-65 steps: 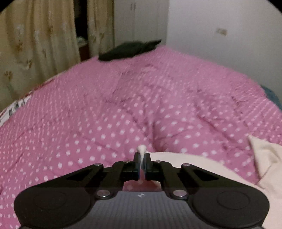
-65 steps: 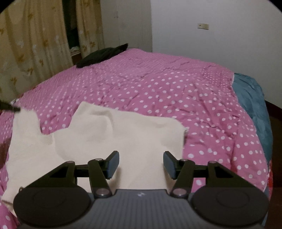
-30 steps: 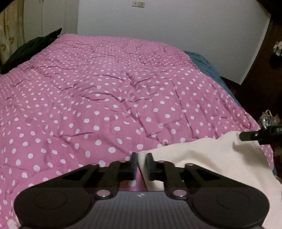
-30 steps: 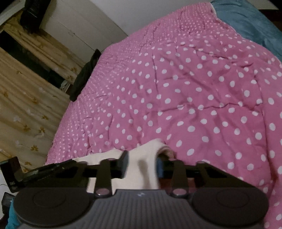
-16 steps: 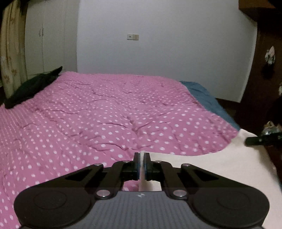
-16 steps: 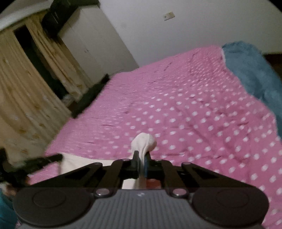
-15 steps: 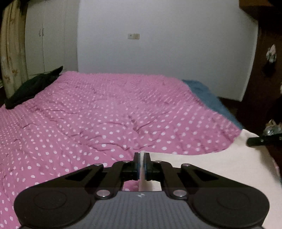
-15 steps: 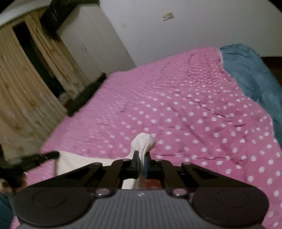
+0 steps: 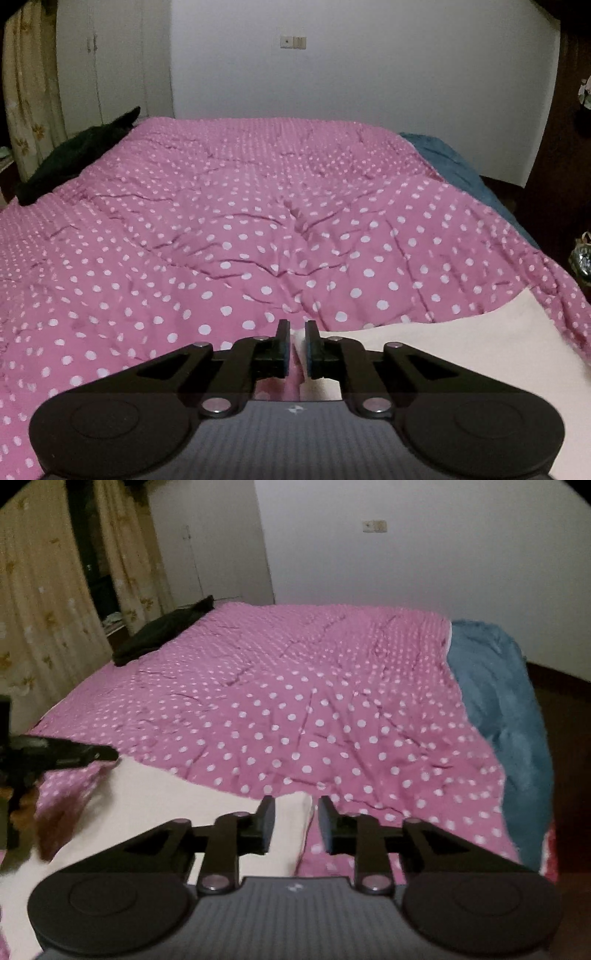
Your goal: Fold clothes
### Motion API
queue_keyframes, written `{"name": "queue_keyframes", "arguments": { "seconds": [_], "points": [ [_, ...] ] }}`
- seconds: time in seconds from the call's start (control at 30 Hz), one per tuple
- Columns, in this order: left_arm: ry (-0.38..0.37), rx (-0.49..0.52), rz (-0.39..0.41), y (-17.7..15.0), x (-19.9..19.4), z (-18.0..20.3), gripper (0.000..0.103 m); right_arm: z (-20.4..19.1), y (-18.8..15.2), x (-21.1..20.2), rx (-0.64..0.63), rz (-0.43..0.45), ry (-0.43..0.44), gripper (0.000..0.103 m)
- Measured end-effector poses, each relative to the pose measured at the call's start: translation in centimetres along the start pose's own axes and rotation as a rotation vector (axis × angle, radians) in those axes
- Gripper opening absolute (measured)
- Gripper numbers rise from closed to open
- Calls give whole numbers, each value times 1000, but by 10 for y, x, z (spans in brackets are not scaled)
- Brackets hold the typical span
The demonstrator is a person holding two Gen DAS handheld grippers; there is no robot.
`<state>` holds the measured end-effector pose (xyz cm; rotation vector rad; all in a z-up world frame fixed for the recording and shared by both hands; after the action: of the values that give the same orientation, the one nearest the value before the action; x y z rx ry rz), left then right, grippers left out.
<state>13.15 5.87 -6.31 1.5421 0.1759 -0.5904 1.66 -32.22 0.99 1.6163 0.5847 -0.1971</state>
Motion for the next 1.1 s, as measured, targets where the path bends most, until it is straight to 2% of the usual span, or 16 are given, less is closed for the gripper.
{"name": "queue_keyframes", "arguments": {
  "seconds": [0.07, 0.13, 0.2, 0.33, 0.53, 0.6, 0.67, 0.77, 0.9, 1.0, 1.1],
  "points": [
    [-17, -6, 5, 3, -15, 4, 12, -1, 1, -25, 4, 7, -9, 26],
    [-33, -9, 4, 5, -30, 10, 25, 4, -6, -48, 30, -17, -26, 26],
    [-73, -7, 5, 5, -48, 18, 35, 15, -21, -71, 64, -42, -63, 26],
    [-153, 4, 8, 1, -78, 40, 45, 44, -57, -115, 179, -90, -150, 26],
    [-245, 18, -20, -12, -99, 80, 47, 103, -138, -147, 557, -137, -246, 27],
    [-272, 27, -24, -15, -103, 91, 47, 118, -161, -154, 705, -125, -231, 28],
    [-293, 34, -25, -16, -107, 101, 49, 125, -181, -159, 793, -121, -230, 32],
    [-314, 42, -27, -18, -110, 111, 53, 131, -206, -160, 903, -123, -219, 32],
    [-335, 64, -35, -24, -115, 123, 54, 135, -226, -154, 1042, -71, -186, 32],
    [-340, 72, -42, -29, -117, 127, 56, 142, -240, -151, 1168, 4, -159, 32],
    [-340, 72, -57, -35, -117, 129, 57, 142, -249, -149, 1229, 66, -144, 32]
  ]
}}
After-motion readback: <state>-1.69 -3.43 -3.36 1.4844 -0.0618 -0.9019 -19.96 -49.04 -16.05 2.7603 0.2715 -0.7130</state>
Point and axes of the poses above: each gripper's, at about its wrist camera, not at the fingertips, and x roughly the way its jaws point, z to its right, y to its top, the point moved 2 cm from there along x, roughly the way its jaws point, and after that the axes turned 15 degrees about z, right-handed, at the moved point
